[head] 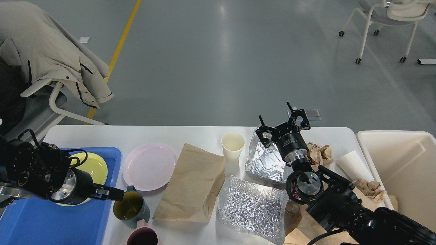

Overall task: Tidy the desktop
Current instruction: 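Grasp the green mug with the left gripper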

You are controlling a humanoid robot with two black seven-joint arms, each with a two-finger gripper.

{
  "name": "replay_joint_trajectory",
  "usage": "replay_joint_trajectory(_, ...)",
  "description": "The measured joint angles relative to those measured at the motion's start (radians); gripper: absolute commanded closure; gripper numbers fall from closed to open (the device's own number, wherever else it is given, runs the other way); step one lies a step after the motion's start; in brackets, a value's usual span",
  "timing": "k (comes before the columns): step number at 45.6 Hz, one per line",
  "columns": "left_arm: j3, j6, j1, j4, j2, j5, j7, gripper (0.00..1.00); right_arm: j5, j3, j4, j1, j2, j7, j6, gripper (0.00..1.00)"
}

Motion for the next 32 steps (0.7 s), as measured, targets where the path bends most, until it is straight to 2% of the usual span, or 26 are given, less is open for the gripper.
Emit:
replay_joint_trajectory(7,-0.029,0.031,0.038,0.002,-0.006,0.003,0.037,0.31,0.000,0.000,0.000,0.000,0.000,0.000,0.000,0.00)
replay_joint_trajectory(16,-0.061,0.087,0.115,0.019,-0.008,0.020,0.087,0.48,0.000,0.000,0.000,0.000,0.000,0.000,0.001,0.00)
replay_joint_trajectory(20,-0.077,0.103,0.137,0.025,-0.009,0.021,0.102,0.62,0.000,0.000,0.000,0.000,0.000,0.000,0.001,0.00)
replay_joint_trajectory(22,-0.083,0.106,0.143,0.027,-0.010,0.021,0.107,0.76,0.000,0.000,0.000,0.000,0.000,0.000,0.001,0.00)
replay_joint_trajectory(24,-0.087,0.108,0.148,0.027,-0.010,0.022,0.111,0.96,0.001,0.000,0.001,0.000,0.000,0.000,0.001,0.00)
replay_joint_trajectory(25,-0.088,0.108,0.149,0.027,-0.010,0.022,0.112,1.00,0.001,0.000,0.001,0.000,0.000,0.000,0.001,0.00)
replay_joint_trajectory(32,-0.111,0.109,0.165,0.030,-0.010,0.022,0.119,1.00,0.001,0.000,0.001,0.000,0.000,0.000,0.001,0.00)
